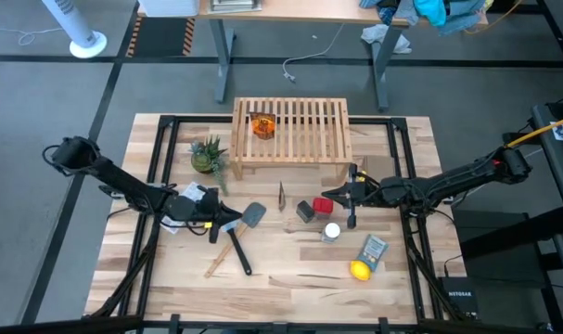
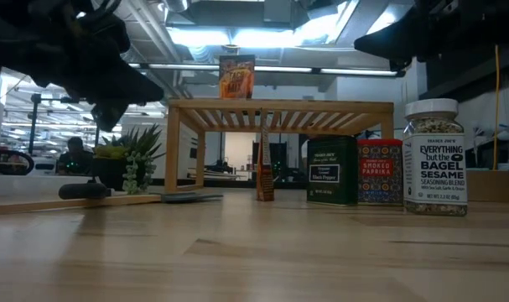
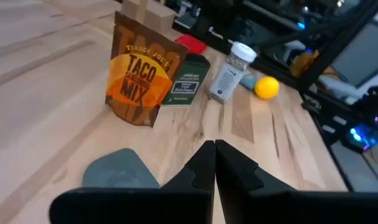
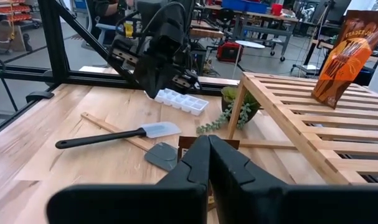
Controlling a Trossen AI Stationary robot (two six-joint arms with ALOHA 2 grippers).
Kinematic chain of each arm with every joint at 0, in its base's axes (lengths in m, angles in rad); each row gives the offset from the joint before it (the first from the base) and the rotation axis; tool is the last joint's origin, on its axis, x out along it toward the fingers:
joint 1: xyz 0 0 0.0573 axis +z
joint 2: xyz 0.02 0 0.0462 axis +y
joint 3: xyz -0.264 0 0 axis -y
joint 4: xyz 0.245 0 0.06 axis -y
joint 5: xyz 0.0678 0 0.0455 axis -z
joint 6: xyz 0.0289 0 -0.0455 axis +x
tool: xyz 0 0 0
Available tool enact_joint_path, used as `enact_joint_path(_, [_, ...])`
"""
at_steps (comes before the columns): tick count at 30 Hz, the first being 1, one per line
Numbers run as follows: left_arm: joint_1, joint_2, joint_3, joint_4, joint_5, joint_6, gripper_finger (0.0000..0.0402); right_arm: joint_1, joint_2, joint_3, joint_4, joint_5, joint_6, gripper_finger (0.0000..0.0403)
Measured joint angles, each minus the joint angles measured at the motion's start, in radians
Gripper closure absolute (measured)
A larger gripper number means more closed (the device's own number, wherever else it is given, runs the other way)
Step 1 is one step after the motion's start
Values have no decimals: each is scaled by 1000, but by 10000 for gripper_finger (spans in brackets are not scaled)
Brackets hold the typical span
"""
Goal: Shelf spices
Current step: Put the orange seasoning pack on the shelf
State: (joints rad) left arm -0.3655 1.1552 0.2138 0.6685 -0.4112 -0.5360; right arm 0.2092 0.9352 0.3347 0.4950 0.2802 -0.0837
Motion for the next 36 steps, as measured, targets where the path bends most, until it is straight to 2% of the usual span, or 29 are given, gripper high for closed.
enact_joint_path(13, [95,72,7,24,129,59,397,0,0,0,-5,-10,2,393])
enact_joint_path(20, [144,73,84,28,162,277,398,0,0,0,-2,-10,4,393])
enact_joint_path(25, [162,73,101,14,168,353,392,0,0,0,-4,-11,4,393])
enact_joint_path(29, [186,73,101,-11,164,306,350,0,0,0,-4,-11,5,393])
enact_joint_path(36, [210,73,101,-37,157,281,236,0,0,0,-6,-11,5,393])
